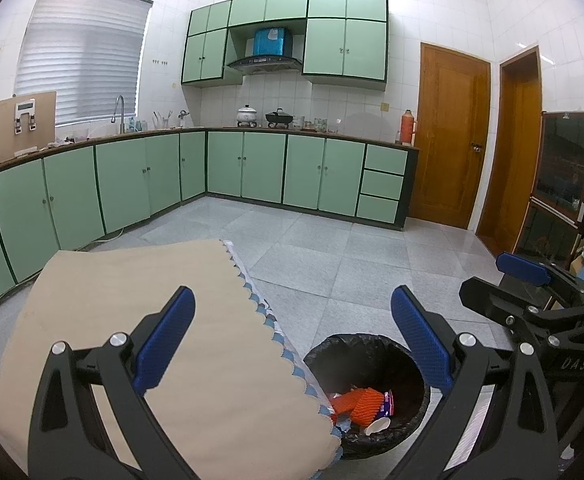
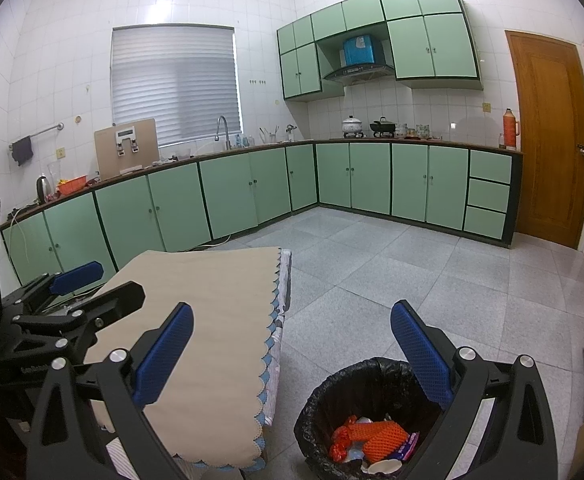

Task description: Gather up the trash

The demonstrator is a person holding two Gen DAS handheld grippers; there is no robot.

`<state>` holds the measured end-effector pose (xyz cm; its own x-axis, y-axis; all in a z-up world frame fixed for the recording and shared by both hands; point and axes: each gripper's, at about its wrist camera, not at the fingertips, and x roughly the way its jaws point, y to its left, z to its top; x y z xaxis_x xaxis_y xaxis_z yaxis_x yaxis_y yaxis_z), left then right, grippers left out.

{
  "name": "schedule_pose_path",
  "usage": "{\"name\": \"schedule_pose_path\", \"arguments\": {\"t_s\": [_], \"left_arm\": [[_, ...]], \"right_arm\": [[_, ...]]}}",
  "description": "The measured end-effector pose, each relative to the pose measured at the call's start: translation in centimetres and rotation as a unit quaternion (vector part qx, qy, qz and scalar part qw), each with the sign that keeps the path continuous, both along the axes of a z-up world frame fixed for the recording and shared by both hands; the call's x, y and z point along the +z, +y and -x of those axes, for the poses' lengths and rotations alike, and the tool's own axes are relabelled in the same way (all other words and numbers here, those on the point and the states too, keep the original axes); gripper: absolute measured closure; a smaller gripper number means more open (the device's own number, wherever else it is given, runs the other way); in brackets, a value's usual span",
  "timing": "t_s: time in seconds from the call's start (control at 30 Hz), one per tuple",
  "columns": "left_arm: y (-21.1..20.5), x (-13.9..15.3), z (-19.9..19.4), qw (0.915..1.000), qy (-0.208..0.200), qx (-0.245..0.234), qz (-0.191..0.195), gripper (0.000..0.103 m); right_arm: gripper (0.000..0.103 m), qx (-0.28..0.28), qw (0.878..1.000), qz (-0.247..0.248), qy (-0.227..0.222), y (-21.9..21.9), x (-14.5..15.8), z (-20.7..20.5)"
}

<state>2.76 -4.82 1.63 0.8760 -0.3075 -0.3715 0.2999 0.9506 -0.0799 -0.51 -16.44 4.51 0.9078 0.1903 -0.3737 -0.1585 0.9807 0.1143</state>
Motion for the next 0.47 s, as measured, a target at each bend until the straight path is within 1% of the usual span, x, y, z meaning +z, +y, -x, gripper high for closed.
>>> {"name": "schedule_pose_path", "arguments": {"t_s": [0.47], "left_arm": [[-0.15, -0.27, -0.23, 1.0, 0.005, 0.002, -0.003, 0.008]], "right_arm": [[0.006, 0.001, 1.0, -0.002, 0.004, -0.18, -0.41, -0.69]]}}
